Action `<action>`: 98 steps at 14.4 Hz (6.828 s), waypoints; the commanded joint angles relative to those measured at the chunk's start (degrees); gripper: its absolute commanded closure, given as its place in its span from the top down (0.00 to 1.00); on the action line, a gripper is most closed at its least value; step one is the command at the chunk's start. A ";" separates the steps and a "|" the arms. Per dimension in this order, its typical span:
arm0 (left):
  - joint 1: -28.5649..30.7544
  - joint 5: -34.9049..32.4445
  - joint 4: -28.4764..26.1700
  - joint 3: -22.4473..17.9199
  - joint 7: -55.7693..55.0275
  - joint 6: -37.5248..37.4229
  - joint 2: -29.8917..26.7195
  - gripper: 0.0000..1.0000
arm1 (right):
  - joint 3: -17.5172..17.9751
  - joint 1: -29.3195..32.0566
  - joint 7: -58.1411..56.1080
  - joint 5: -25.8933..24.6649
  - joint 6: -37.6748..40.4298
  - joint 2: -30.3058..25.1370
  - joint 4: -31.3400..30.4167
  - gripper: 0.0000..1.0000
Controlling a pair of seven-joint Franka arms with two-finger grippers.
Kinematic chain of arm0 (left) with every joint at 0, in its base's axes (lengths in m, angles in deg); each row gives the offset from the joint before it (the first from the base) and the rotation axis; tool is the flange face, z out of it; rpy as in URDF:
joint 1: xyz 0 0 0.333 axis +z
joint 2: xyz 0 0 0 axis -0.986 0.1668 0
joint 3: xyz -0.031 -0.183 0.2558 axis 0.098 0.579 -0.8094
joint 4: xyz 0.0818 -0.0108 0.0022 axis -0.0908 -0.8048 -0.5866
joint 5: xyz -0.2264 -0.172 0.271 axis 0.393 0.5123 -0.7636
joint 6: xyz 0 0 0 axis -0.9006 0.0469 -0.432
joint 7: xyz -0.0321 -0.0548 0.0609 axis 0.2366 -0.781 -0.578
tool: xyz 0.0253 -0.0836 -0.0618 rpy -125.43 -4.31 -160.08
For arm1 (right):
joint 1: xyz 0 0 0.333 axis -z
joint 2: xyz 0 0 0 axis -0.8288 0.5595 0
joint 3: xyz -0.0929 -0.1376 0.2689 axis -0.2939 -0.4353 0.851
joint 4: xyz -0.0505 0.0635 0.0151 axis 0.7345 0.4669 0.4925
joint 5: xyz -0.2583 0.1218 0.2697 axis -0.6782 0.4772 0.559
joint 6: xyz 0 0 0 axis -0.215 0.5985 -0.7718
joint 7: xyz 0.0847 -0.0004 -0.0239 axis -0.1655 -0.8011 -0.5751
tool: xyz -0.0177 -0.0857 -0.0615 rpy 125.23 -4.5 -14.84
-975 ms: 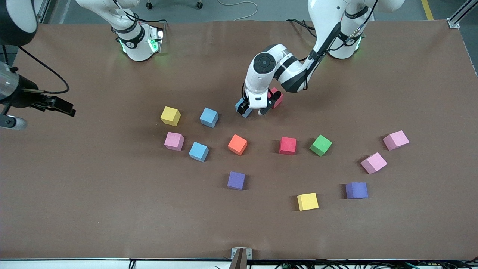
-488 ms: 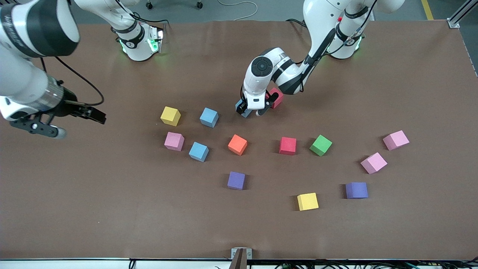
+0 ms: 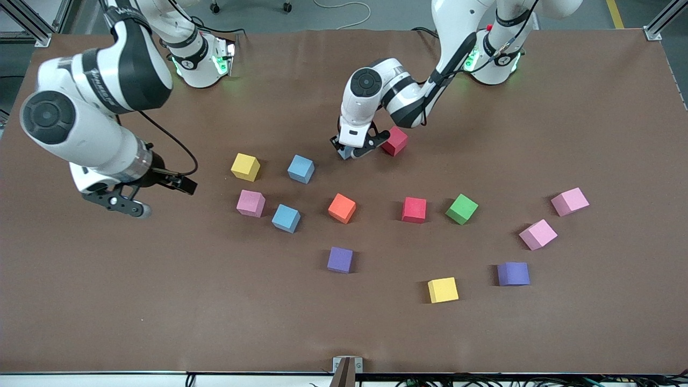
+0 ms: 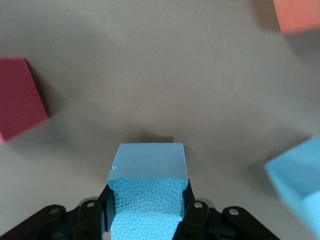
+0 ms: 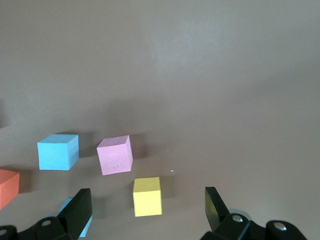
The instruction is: Arrange 11 blocks into digit 3
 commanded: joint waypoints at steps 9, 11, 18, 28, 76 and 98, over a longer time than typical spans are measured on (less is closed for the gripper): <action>-0.35 -0.88 1.29 1.96 20.62 -7.49 -0.64 0.03 | -0.35 -13.77 18.18 3.56 -27.78 -3.00 -23.63 1.00; -0.88 -2.18 1.29 2.05 21.59 -6.35 -0.38 0.03 | -0.27 -16.94 18.73 3.56 -31.93 -2.03 -25.32 1.00; -0.70 -6.15 1.11 2.05 21.95 -2.39 2.35 0.03 | -0.35 -26.27 27.69 3.47 -42.94 7.01 -26.73 1.00; -0.87 -6.15 1.29 1.88 21.51 -2.39 2.70 0.95 | -0.44 -28.73 30.59 3.47 -46.97 11.68 -26.73 1.00; 15.82 0.71 -21.56 5.04 -9.87 5.34 -11.28 1.00 | -0.44 -43.06 107.41 3.47 -48.04 10.62 -30.16 0.00; 15.21 4.57 -20.69 7.85 -41.57 8.68 -10.75 0.26 | -0.44 -44.91 108.03 3.47 -47.95 13.35 -26.47 0.00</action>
